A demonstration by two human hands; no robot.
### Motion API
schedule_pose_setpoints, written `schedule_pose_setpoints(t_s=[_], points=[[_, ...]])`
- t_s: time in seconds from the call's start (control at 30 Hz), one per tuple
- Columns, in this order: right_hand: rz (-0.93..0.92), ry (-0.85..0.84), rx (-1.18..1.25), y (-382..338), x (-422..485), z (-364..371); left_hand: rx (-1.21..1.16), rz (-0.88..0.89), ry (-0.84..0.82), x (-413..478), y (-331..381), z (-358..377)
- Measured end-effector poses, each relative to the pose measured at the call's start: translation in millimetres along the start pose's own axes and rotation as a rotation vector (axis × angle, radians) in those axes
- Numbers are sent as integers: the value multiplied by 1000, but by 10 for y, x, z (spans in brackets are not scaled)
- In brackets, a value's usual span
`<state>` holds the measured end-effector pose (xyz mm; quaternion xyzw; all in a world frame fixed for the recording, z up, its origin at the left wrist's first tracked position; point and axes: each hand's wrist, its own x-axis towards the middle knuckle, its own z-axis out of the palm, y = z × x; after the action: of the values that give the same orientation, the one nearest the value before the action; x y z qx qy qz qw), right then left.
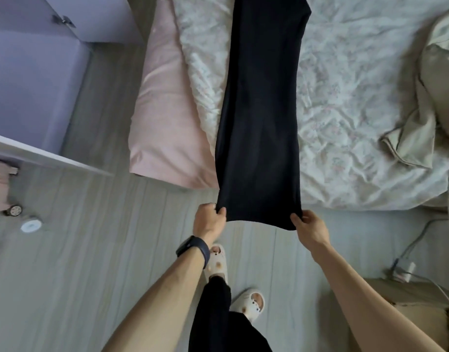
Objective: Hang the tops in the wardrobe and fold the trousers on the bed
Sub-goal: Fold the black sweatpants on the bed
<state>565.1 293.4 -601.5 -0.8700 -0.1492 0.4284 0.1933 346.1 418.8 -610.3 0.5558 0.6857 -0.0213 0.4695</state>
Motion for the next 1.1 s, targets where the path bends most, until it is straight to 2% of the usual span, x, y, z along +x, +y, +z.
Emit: schedule_pose_setpoints(t_s=[0.1,0.2,0.27,0.37,0.5,0.7,0.87,1.0,1.1], points=[[-18,-63,38,-18,283,212,43,-14,-46,332,-125,43],[-20,-63,146,-54,607,368,-168,-46,-185,711,-108,172],[-14,-74,234,-50,741,416,-214,-27,-255,872,-92,228],[-10,-135,320,10,742,432,-230,-2,-240,907,-194,230],[-16,-140,342,94,529,299,-209,7,-192,608,-275,88],[69,-165,578,70,-102,-61,-250,16,-66,-53,-195,-132],[55,-41,640,-289,-673,-409,-307,101,-51,-751,121,-476],[23,50,574,-587,-999,-672,-190,209,-106,-1114,558,-845],[-55,117,553,-792,-1209,-917,-164,190,-142,-1290,867,-1103]])
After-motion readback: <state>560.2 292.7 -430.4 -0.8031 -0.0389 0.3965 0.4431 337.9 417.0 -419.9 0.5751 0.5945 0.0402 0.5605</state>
